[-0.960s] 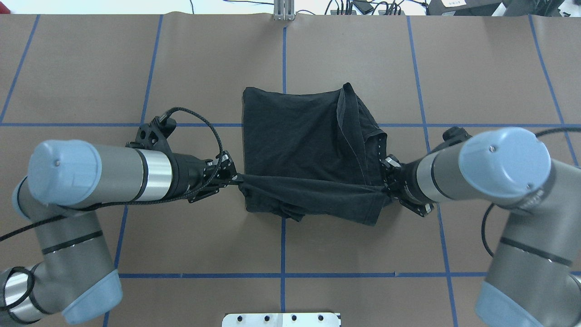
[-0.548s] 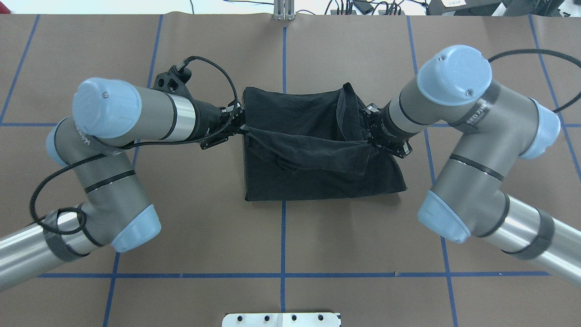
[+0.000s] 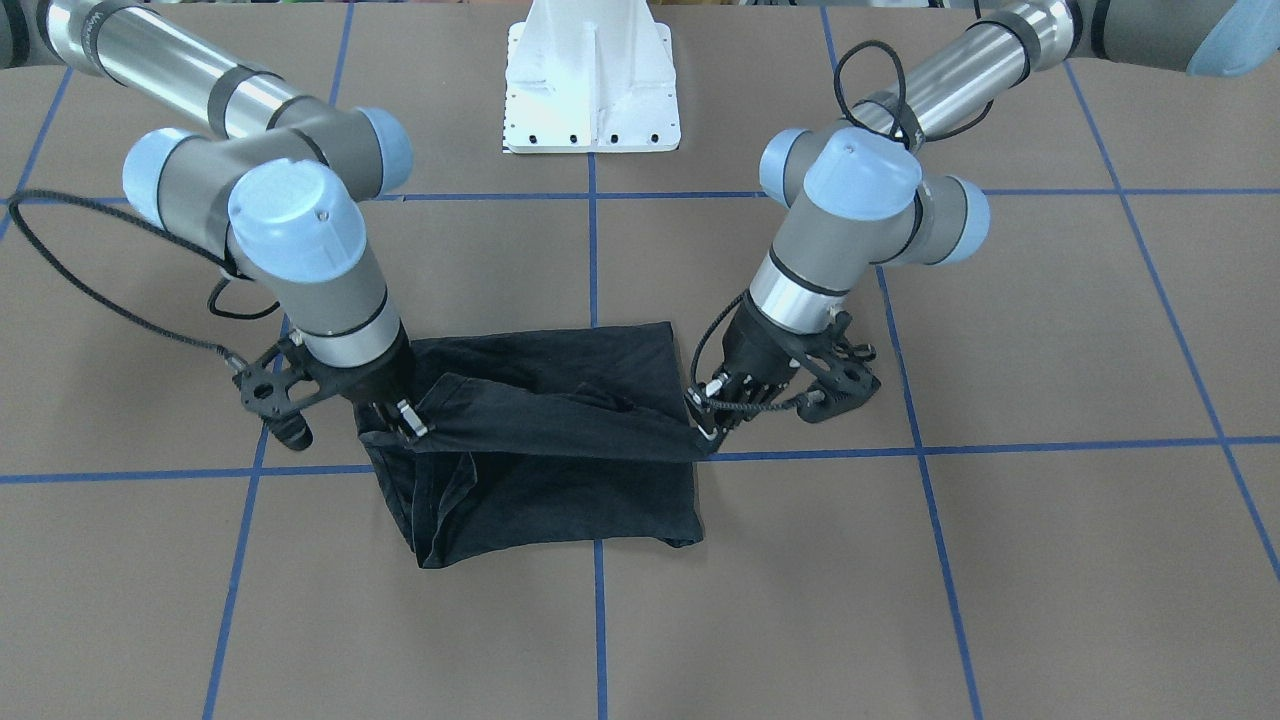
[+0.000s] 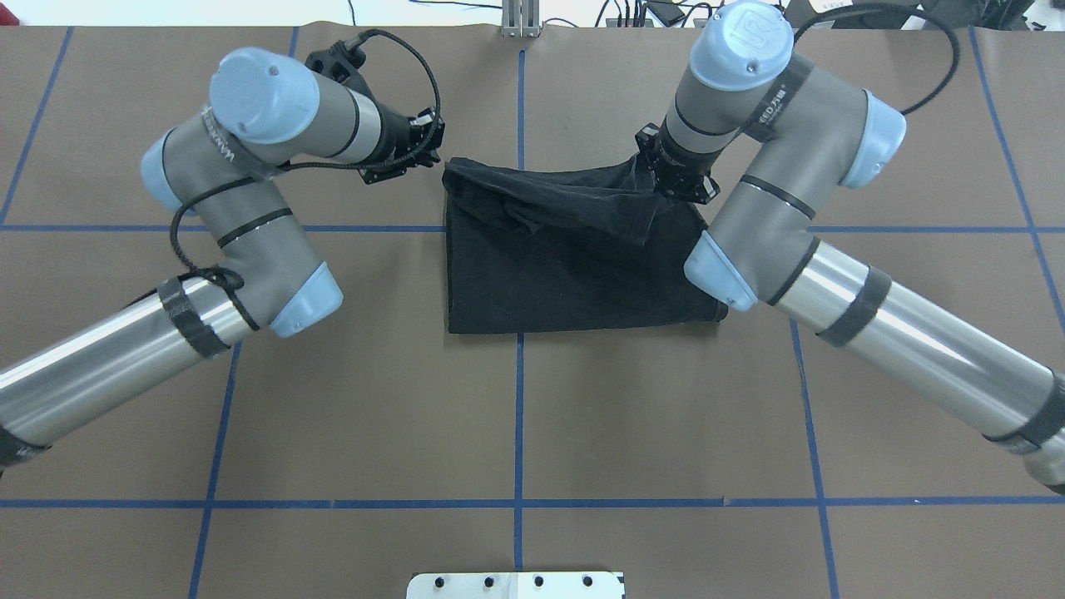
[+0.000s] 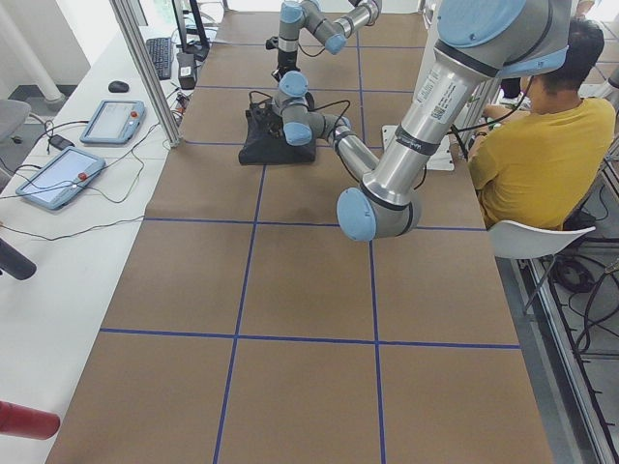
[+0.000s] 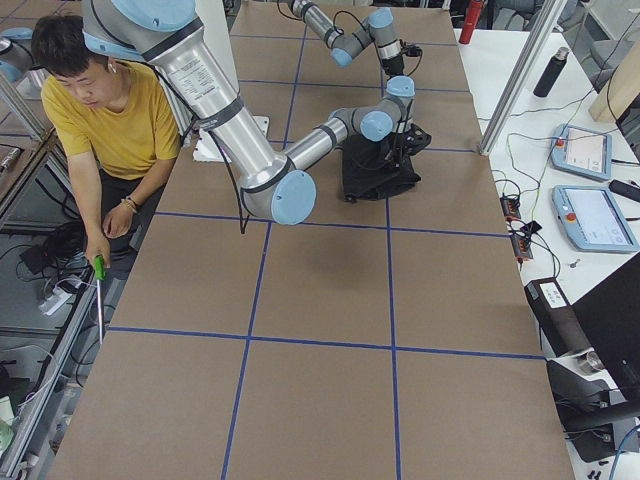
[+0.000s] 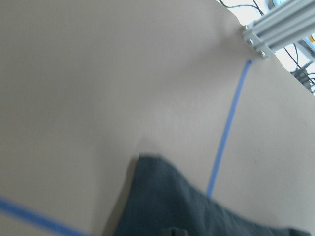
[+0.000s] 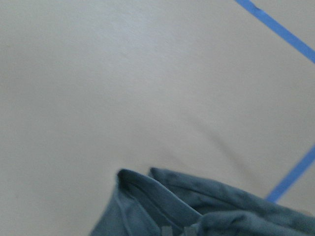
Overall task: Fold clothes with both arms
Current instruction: 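Carry both held corners over the shirt toward its far edge and release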
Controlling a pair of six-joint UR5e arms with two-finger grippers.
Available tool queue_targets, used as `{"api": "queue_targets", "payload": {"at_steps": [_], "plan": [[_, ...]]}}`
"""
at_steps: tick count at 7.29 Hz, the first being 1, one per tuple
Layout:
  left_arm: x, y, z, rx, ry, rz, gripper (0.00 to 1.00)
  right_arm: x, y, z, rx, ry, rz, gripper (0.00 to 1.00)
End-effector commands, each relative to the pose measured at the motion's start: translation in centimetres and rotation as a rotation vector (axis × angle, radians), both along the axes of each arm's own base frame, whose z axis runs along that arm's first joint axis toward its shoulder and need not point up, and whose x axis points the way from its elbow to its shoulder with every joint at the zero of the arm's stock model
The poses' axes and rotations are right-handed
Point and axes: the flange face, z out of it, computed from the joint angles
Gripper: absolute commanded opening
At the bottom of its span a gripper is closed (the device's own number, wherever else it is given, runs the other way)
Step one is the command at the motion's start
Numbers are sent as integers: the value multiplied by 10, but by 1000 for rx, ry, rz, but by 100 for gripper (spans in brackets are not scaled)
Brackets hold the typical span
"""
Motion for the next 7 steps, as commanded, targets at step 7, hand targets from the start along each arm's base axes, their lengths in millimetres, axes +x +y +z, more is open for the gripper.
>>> {"api": "queue_targets", "payload": {"at_steps": [7], "plan": [[-64,8,4,182,-19,85,100,47,35,-22,95,-118,-90,100]]}}
